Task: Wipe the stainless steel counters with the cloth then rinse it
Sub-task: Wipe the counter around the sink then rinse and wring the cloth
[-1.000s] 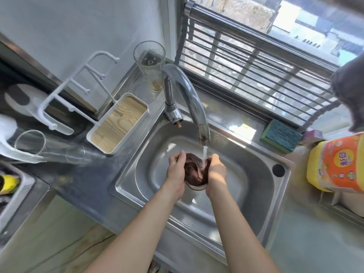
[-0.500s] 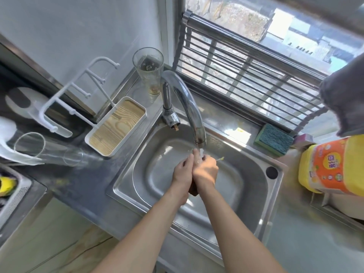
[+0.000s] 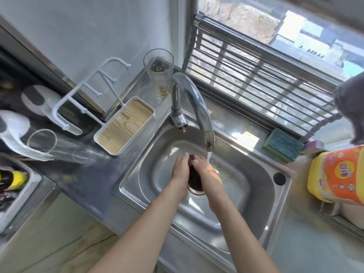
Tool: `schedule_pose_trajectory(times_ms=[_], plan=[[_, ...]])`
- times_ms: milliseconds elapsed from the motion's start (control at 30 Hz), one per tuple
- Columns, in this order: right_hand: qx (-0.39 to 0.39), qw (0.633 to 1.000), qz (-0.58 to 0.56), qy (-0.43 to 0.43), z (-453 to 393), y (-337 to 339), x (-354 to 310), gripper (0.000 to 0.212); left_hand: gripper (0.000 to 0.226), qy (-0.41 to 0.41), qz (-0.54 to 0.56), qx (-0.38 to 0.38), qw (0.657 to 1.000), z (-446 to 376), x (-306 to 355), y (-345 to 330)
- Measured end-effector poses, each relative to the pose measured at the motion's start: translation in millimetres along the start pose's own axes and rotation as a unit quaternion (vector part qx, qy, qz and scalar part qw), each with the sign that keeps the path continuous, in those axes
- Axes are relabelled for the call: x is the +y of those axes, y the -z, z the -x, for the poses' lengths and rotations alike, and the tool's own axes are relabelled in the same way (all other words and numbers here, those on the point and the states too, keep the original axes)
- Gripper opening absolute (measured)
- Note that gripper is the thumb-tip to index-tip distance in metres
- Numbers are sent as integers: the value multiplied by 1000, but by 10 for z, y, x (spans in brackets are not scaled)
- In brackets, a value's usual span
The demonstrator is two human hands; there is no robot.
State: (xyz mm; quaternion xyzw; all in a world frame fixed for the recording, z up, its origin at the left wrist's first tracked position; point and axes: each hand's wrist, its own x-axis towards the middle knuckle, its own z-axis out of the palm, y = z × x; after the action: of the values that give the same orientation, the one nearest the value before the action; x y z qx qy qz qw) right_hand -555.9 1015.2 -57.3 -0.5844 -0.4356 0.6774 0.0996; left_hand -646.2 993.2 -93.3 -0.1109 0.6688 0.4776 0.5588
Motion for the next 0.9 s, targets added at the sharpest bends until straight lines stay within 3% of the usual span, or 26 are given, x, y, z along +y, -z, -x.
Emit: schedule_pose_trajectory(times_ms=[100,200,300,400,500,600,700,767,833,900], plan=[[97,984,114,94,-38,-135,72,26,40,-3,0,-50,999,110,-2,-107],[186,973,111,81,-177,-198,11,36,43,12,1,-69,998,205,1,-150],[206,971,123,5,-261,-189,-85,40,35,-8,-18,-53,998,237,18,-123],[199,969,115,-92,-460,-73,-78,49,35,-79,-122,-36,989,254,9,-84],[172,975,-5,-142,-543,47,-108,41,28,-131,-183,-68,972,238,-47,-71],[173,951,-199,-161,-486,266,-159,21,8,-136,-75,-29,987,216,-19,33],[76,943,-275,-168,-286,379,-226,15,26,-70,26,2,997,124,38,165],[53,964,-221,-136,-110,282,-251,17,24,-13,32,-19,999,92,31,158],[73,993,-75,-46,37,94,-152,14,25,-6,14,-41,999,108,-10,87],[92,989,98,68,96,-46,22,22,31,-5,-4,-42,999,161,-52,11]])
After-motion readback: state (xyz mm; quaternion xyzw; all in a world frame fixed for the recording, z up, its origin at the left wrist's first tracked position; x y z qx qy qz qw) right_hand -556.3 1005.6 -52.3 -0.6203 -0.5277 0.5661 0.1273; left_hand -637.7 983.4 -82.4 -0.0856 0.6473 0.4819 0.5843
